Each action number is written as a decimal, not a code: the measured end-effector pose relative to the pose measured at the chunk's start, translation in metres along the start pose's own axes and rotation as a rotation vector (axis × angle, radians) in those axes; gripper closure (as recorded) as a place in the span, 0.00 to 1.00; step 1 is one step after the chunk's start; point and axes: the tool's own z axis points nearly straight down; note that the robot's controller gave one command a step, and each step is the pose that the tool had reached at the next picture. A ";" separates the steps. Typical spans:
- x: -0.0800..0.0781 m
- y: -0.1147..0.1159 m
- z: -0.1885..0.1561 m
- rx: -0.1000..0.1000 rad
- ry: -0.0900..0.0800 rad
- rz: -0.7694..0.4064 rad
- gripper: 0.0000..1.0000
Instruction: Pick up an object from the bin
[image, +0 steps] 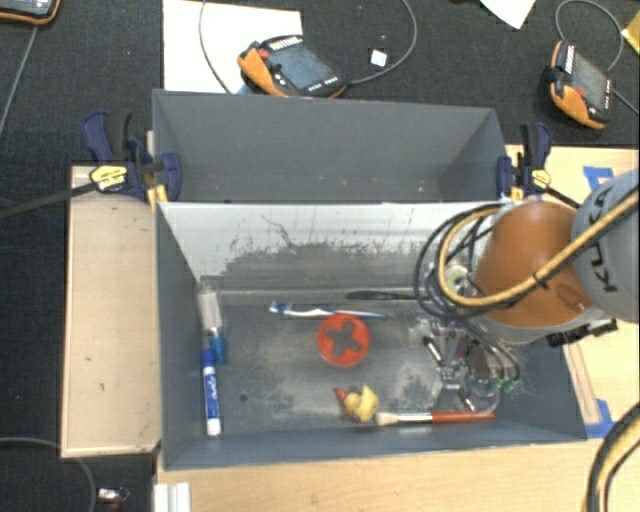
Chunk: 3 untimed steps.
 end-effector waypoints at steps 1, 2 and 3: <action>-0.002 0.000 -0.004 0.000 -0.008 -0.002 0.00; -0.031 0.121 0.061 -0.004 -0.010 -0.120 0.00; -0.082 0.098 0.021 0.002 -0.019 0.215 0.00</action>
Offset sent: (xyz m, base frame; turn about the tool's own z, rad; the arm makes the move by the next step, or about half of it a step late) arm 0.0316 0.1147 -0.0601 -0.1121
